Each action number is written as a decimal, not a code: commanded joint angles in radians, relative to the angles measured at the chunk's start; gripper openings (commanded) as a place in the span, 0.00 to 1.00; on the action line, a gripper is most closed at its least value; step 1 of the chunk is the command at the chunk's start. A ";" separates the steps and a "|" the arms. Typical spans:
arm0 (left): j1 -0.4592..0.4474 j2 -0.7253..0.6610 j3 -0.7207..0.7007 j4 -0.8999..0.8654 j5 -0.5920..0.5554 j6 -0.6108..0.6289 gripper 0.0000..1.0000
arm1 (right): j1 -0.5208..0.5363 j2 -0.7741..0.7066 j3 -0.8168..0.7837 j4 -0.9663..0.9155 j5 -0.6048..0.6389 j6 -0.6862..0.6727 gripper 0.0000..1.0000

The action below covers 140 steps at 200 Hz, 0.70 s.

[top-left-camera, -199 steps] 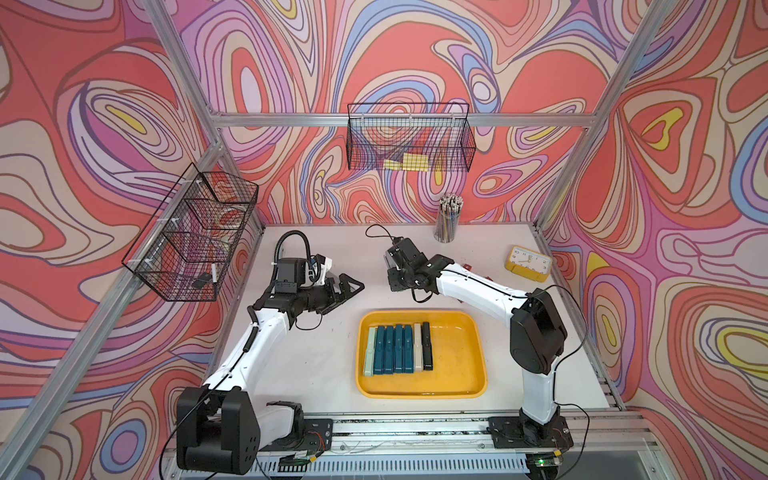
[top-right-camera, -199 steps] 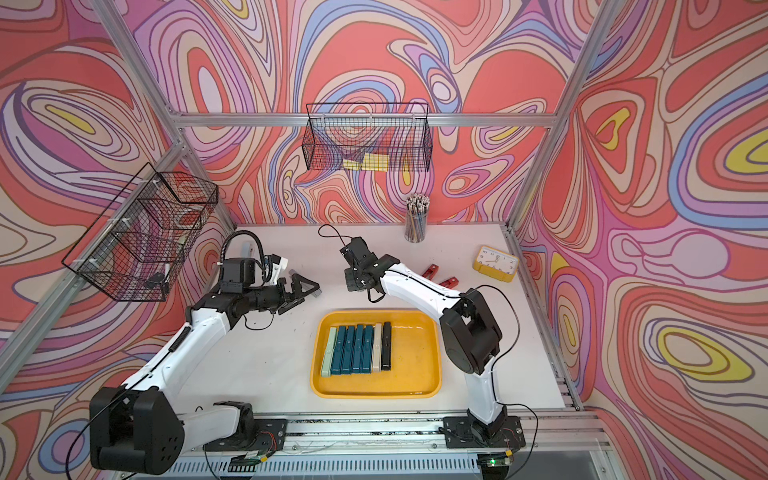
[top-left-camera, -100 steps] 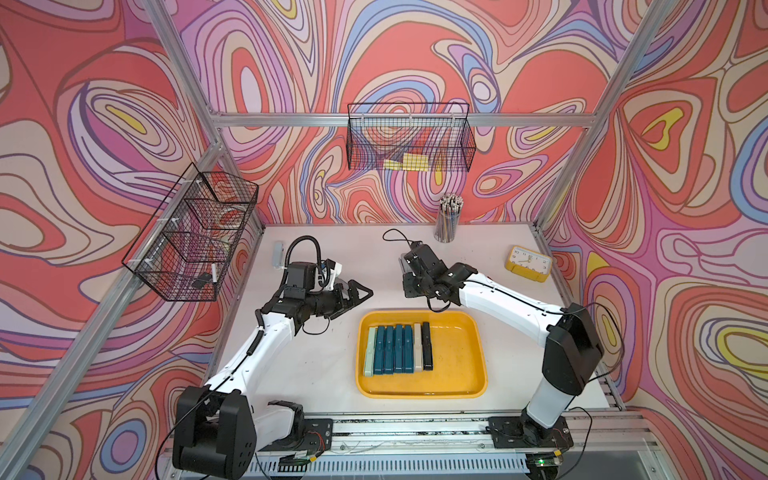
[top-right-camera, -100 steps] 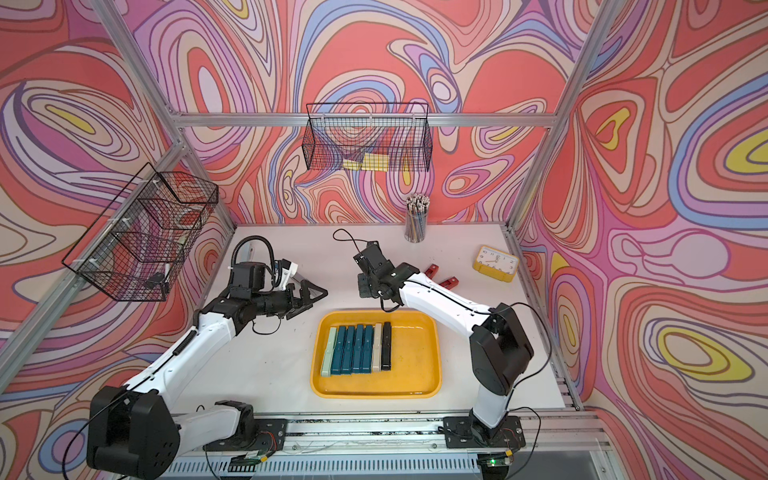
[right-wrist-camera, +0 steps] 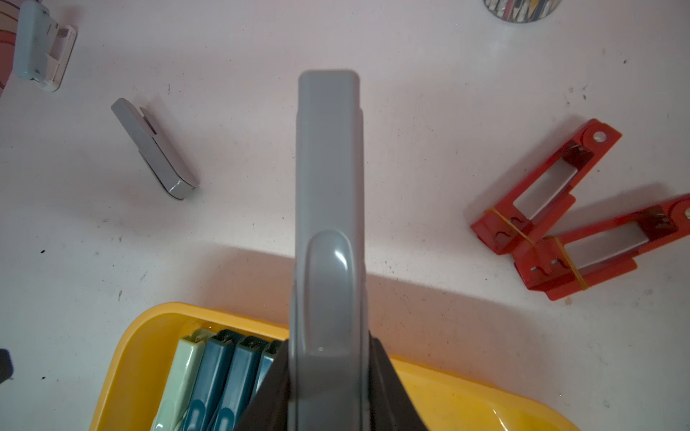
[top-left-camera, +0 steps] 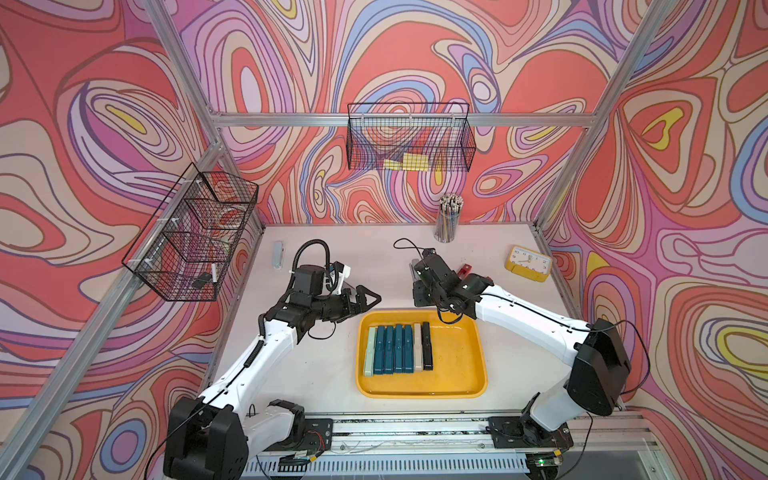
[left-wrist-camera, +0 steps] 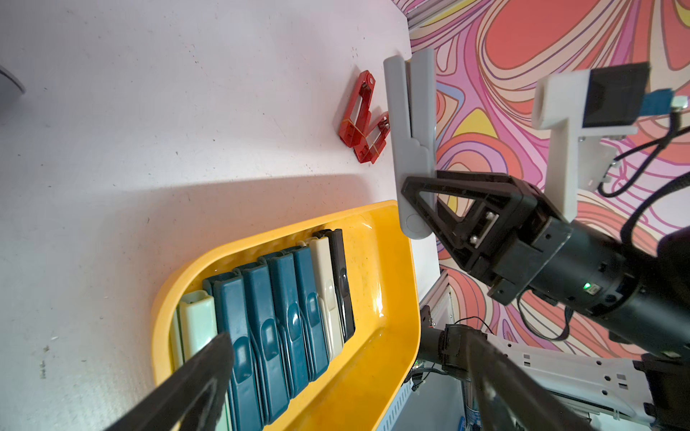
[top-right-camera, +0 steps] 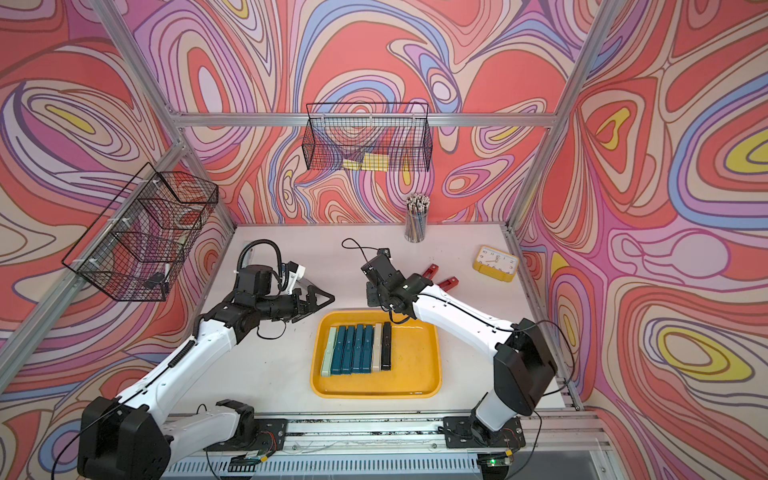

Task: Put the pruning pliers into the storage box
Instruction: Pick up the pruning pliers from the center of the board, then place the pruning pliers in the storage box.

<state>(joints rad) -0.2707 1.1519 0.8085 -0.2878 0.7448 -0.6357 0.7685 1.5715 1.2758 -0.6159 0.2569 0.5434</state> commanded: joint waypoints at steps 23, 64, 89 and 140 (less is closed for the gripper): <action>-0.058 -0.038 -0.020 0.018 -0.053 -0.025 0.99 | 0.037 -0.095 -0.069 -0.024 0.068 0.066 0.15; -0.101 -0.058 -0.035 0.017 -0.079 -0.033 0.99 | 0.064 -0.168 -0.132 -0.043 0.105 0.113 0.15; -0.110 -0.066 -0.052 0.041 -0.078 -0.035 0.99 | 0.085 -0.192 -0.151 -0.068 0.128 0.141 0.15; -0.115 -0.051 -0.055 0.035 -0.044 -0.011 0.99 | 0.171 -0.213 -0.202 -0.097 0.207 0.240 0.15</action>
<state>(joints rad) -0.3779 1.0996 0.7582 -0.2714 0.6807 -0.6586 0.9054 1.3926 1.1191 -0.6991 0.3981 0.7097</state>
